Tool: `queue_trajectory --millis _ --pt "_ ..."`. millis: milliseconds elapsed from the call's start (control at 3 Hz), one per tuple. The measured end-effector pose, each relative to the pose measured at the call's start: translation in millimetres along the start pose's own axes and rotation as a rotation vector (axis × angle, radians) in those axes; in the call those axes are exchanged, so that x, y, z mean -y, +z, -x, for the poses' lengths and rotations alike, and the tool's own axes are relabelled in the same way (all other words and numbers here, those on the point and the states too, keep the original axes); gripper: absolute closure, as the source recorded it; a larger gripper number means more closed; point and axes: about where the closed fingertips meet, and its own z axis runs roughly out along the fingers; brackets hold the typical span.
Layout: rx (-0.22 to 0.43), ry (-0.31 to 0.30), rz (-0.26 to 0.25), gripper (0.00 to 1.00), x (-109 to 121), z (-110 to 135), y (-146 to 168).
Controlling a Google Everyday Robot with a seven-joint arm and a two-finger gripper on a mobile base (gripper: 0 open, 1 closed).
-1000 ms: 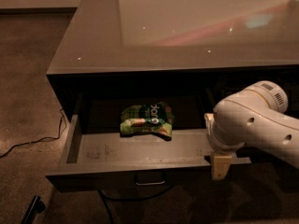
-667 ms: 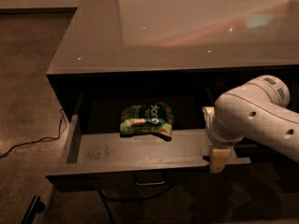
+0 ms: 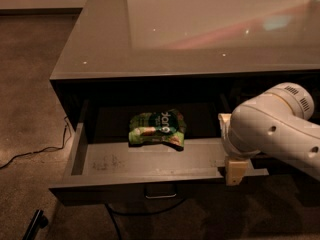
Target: Open top drawer
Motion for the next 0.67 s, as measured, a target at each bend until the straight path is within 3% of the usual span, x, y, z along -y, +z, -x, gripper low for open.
queue_trajectory --millis 667 --pt "-0.011 -0.026 -0.077 0.42 9.8 11.0 -7.2"
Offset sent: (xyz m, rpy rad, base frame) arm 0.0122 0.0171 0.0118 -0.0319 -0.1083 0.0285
